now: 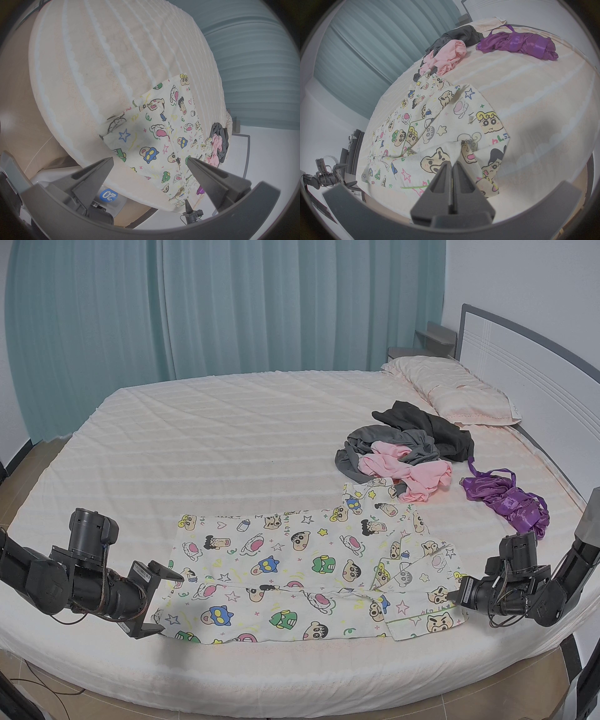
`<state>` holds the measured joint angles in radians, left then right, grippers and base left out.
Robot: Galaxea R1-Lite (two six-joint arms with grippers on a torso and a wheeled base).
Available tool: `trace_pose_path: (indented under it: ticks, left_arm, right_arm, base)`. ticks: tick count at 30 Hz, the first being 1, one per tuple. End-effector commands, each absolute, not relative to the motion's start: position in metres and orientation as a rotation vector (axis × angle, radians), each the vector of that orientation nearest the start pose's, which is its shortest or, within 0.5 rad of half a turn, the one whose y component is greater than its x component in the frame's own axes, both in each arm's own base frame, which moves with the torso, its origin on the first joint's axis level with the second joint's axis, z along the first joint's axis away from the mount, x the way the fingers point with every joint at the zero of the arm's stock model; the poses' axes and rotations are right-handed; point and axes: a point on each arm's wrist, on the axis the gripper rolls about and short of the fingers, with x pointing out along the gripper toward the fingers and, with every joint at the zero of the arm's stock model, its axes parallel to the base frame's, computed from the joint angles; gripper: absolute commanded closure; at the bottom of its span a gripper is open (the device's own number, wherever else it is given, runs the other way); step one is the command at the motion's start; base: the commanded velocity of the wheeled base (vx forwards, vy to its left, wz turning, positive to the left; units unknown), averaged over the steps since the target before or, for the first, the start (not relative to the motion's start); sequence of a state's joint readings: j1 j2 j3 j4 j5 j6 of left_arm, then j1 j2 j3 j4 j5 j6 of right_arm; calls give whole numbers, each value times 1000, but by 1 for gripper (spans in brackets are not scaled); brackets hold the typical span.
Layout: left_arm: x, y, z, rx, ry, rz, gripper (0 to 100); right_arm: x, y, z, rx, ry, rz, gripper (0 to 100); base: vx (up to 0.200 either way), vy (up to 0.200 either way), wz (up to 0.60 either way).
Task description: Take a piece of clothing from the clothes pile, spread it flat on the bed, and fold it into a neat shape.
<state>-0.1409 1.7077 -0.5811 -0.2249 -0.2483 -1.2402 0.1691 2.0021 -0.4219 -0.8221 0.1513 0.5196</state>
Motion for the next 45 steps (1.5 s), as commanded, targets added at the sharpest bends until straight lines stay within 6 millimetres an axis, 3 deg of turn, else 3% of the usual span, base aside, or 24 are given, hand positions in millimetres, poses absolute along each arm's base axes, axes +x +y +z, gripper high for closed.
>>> trace_pose_path:
  ticks: [1, 2, 8, 13, 15, 26, 29, 32, 36, 41, 45]
  left_arm:
    - [244, -40, 91, -1183, 1015, 250, 0]
    - [244, -40, 91, -1184, 1014, 249, 0]
    - [244, -41, 91, -1180, 1018, 247, 0]
    - [244, -41, 90, -1168, 1019, 243, 0]
    - [242, -40, 88, -1143, 1026, 236, 0]
    - [241, -40, 87, -1112, 1031, 223, 0]
    - [240, -40, 87, -1112, 1030, 222, 0]
    - [238, -39, 87, -1104, 1031, 225, 0]
    - [240, -36, 95, -1053, 989, 184, 0]
    - [253, -23, 105, -939, 913, 130, 0]
    - [262, -6, 99, -692, 913, 65, 0]
  right_arm:
    - [269, 49, 24, 482, 832, 100, 100]
    - [270, 50, 24, 484, 832, 99, 0]
    - [275, 45, 31, 495, 789, 87, 0]
    - [270, 48, 52, 501, 723, 118, 0]
    - [265, 62, 60, 492, 712, 168, 0]
    - [263, 110, 44, 634, 829, 228, 0]
    - [265, 111, 38, 638, 848, 218, 0]
    - [269, 109, 20, 645, 892, 183, 0]
    - [272, 107, 27, 723, 803, 193, 0]
    - [259, 107, 30, 717, 747, 199, 0]
    - [248, 101, 29, 701, 723, 201, 0]
  base:
    - [0, 0, 0]
    - [0, 0, 0]
    - [0, 0, 0]
    - [0, 0, 0]
    - [0, 0, 0]
    - [0, 0, 0]
    - [0, 0, 0]
    - [0, 0, 0]
    - [0, 0, 0]
    - [0, 0, 0]
    - [0, 0, 0]
